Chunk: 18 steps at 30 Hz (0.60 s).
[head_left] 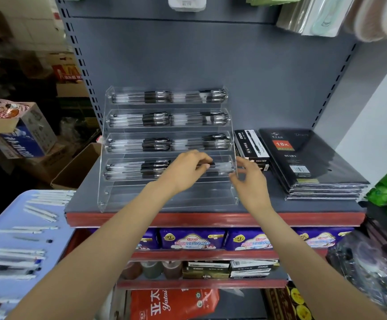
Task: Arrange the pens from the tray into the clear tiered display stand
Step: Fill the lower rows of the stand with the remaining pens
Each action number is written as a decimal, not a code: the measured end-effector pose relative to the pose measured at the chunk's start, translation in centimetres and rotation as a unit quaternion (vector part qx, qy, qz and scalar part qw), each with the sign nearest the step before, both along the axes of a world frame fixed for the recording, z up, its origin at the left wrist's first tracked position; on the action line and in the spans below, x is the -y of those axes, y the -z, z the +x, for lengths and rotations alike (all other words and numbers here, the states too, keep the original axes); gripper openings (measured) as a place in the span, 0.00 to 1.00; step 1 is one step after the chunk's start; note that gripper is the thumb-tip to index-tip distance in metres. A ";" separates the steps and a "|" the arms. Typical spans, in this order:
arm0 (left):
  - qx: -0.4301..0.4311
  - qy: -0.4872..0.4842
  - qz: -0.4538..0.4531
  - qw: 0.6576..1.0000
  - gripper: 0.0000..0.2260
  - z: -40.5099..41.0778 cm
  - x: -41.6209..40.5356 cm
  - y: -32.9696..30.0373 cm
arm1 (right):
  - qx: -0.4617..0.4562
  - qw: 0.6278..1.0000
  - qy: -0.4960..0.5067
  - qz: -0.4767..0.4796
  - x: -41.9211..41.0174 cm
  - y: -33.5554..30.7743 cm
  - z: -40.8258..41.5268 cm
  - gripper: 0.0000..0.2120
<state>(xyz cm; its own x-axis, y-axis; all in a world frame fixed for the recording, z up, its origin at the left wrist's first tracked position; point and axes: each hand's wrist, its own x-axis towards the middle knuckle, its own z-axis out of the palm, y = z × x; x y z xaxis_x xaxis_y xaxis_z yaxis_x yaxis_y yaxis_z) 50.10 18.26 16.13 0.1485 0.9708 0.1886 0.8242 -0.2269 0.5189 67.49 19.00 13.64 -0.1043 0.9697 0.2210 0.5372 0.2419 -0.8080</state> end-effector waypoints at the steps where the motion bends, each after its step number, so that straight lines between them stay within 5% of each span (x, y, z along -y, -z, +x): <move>1: 0.012 -0.002 0.017 1.000 0.12 -0.2 0.4 -0.2 | 0.034 0.999 0.016 0.028 0.5 0.0 -0.4 0.22; 5: 0.059 -0.018 0.091 0.994 0.10 -2.5 3.0 -0.9 | 0.087 0.991 -0.017 0.099 2.7 -1.0 -3.7 0.22; 12: 0.074 -0.139 0.169 0.973 0.06 -13.8 11.7 0.0 | 0.047 0.982 -0.168 0.075 8.1 -2.7 -15.7 0.15; 18: 0.095 -0.293 0.101 0.946 0.06 -27.5 20.6 4.5 | 0.076 0.954 -0.286 0.039 14.8 0.8 -29.8 0.14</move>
<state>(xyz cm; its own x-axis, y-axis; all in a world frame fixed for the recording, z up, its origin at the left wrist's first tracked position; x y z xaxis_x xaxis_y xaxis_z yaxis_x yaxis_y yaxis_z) 22.58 -2.31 11.63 -0.4592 0.8169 0.3490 0.7359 0.1298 0.6645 37.73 4.24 12.80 -0.6487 0.7254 0.2303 0.4086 0.5872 -0.6988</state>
